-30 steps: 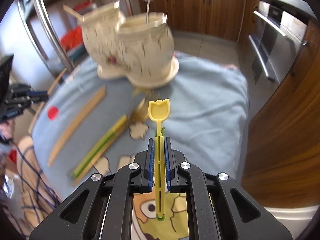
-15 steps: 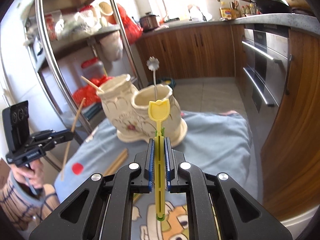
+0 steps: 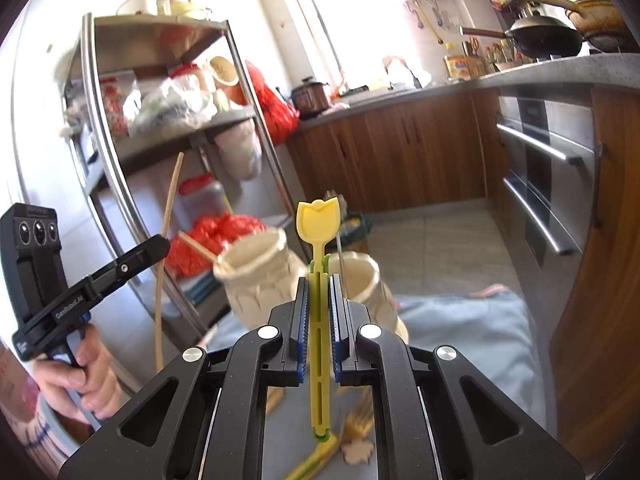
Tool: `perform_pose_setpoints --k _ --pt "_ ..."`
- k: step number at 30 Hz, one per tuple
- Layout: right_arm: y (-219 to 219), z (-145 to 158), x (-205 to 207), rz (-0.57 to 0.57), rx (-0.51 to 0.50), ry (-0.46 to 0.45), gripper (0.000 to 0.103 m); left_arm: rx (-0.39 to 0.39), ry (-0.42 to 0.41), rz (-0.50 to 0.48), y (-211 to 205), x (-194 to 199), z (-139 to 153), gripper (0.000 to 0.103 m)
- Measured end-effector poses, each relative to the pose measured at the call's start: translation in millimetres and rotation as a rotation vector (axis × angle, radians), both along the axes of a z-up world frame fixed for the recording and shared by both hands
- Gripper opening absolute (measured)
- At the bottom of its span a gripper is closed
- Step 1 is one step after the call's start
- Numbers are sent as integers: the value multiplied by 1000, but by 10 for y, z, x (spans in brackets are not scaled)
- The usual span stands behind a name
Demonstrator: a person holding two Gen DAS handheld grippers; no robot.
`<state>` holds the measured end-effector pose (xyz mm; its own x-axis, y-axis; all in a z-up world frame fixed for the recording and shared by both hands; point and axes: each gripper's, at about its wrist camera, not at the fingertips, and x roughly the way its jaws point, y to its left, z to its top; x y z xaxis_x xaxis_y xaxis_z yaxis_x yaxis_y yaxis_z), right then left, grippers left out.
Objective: Organize utensils
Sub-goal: 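Lift both held utensils and carry them over the ceramic holder, then lower both utensils into the holder openings and open both grippers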
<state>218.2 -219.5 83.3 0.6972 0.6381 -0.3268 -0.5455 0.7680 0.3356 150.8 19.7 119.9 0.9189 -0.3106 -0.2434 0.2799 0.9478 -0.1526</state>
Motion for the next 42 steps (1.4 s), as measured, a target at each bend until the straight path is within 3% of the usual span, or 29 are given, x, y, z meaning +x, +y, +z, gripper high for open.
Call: perform_pose_setpoints --k 8,15,19,25,33,37,42 --pt "113 168 270 0 69 -74 11 -22 -141 69 -73 299 232 6" --pt "223 223 431 10 67 -108 11 -46 -248 125 -72 467 363 6" --pt "266 235 509 1 69 -129 11 -16 -296 162 -129 559 363 6" --pt "375 115 617 -15 46 -137 11 32 -285 223 -208 710 174 6" --pt "463 -131 630 -39 -30 -117 11 111 -254 233 -399 709 3 6" --pt "473 -230 598 -34 -46 -92 11 150 -214 251 -465 702 -121 6" --pt "499 -315 565 -24 -69 -72 11 141 -135 270 -409 759 -263 6"
